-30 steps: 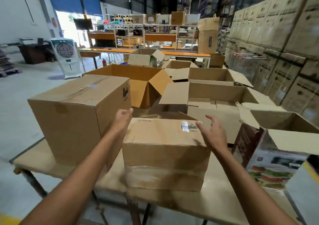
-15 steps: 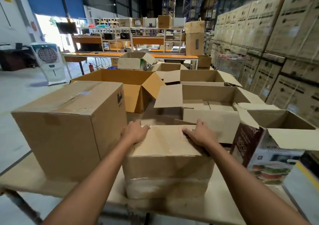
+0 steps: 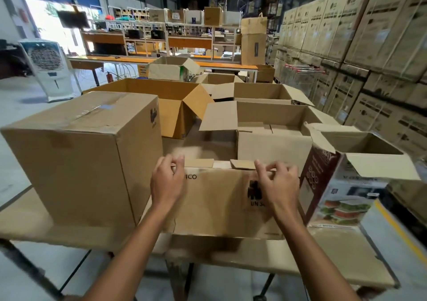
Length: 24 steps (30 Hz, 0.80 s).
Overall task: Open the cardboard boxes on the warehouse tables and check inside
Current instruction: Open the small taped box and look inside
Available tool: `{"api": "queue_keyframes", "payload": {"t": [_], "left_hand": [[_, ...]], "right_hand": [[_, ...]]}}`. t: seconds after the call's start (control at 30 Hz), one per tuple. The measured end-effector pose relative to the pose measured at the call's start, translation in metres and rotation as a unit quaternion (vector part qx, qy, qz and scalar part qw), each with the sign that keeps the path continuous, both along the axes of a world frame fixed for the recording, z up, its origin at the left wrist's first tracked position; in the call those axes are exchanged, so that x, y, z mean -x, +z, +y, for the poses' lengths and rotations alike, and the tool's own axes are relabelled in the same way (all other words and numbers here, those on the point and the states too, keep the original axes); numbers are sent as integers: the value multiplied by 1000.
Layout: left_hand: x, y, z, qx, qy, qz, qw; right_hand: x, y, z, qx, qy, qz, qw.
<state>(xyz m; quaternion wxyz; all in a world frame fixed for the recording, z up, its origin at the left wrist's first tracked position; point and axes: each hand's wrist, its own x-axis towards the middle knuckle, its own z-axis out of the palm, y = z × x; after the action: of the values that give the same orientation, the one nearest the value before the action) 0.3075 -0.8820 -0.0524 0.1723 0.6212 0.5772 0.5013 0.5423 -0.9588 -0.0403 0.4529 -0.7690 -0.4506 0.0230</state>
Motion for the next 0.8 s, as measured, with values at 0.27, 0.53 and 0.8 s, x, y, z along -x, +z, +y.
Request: {"api": "queue_keyframes", "payload": {"t": [0.27, 0.53, 0.8], "left_hand": [[8, -83, -42, 36, -1, 27, 999], [-27, -42, -23, 50, -84, 268, 959], [-57, -56, 6, 200, -144, 409, 879]], "right_hand": [[19, -80, -40, 62, -45, 20, 997], [27, -44, -9, 317, -15, -79, 945], [39, -42, 6, 391, 20, -85, 916]]}}
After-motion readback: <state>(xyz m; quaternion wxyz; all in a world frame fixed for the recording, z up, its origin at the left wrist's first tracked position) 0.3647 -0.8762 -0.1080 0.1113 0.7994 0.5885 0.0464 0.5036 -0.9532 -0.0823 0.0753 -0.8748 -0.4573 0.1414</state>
